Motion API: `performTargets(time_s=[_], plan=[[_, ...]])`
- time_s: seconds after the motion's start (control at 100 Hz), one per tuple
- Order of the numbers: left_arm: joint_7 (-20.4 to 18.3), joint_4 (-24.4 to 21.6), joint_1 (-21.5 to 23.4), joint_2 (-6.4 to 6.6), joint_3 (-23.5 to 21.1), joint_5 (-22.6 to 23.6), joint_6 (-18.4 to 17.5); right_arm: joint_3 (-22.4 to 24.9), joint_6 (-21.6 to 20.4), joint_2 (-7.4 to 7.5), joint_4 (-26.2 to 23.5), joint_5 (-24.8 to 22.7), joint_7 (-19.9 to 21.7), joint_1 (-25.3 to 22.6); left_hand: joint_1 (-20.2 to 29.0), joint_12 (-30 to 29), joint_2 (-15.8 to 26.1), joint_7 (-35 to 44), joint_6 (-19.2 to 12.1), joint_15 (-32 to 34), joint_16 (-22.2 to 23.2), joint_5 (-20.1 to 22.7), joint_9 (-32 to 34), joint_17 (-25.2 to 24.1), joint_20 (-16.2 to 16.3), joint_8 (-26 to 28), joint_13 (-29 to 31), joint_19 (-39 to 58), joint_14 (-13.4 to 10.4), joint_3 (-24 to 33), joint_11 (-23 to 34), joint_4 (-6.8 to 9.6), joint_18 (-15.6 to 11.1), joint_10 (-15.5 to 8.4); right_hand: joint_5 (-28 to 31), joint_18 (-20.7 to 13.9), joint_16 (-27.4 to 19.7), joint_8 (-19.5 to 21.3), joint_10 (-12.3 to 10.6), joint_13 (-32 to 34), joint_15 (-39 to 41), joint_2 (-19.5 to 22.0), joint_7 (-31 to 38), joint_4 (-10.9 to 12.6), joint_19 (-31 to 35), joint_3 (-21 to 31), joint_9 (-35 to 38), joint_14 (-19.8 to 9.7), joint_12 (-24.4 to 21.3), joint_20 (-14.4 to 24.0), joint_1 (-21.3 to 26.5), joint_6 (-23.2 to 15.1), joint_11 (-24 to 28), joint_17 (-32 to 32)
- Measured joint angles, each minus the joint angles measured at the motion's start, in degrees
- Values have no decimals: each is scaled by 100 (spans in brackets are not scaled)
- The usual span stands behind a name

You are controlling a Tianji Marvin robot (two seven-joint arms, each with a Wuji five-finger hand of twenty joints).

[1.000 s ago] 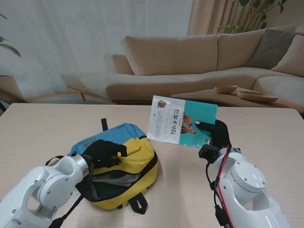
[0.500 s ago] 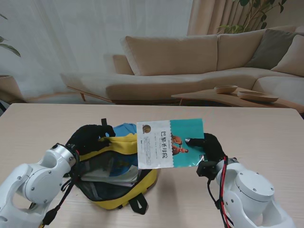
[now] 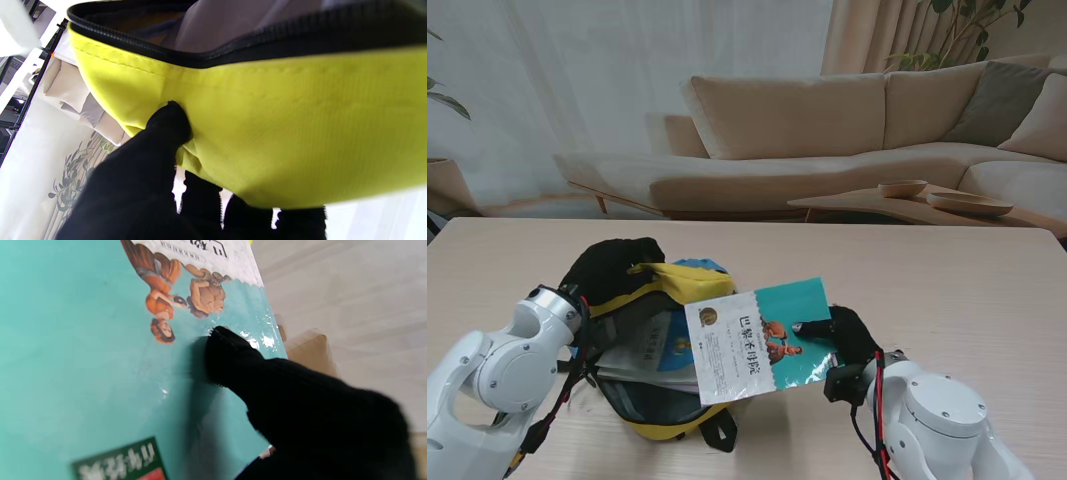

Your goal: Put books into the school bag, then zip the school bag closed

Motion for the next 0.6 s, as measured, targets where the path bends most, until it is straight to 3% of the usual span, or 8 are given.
performTargets(time_s=[0.11,0.28,0.5,0.6], plan=[[39,-46,23,-8,-8,0,1,-263,48,8,47,-175,-83,40,21,-8,0,0,11,0,0,0,0,0,2,0,0,0,7,-53,0,-1,7,10,1,2,-5,0,1,0,0,0,0,0,1,0,0,2,-11,0,0,1,0,0],[88,-137,93,-18,-24,-10,-21,-686,308,-93,227,-80,-613,300,88,-68,-1,0,19,0,0,1,0,0,2,1,0,0,11,-122,0,-1,9,26,2,6,-8,0,2,1,0,0,0,0,1,0,0,5,-29,0,0,2,2,1],[248,-224,224,-50,-70,-121,-73,-1189,681,-353,475,85,-1252,745,235,-71,25,0,49,-7,0,1,0,-19,2,1,0,0,18,-368,0,-1,10,76,2,6,-14,0,2,1,0,0,0,0,1,0,0,5,-88,0,0,3,10,1],[330,-260,281,-63,-76,-146,-95,-1389,821,-538,608,380,-1819,925,236,-71,25,0,49,-9,0,1,0,-28,2,1,0,0,22,-370,0,-1,12,76,2,6,-19,0,2,1,0,0,0,0,1,0,0,5,-96,0,0,3,12,1]])
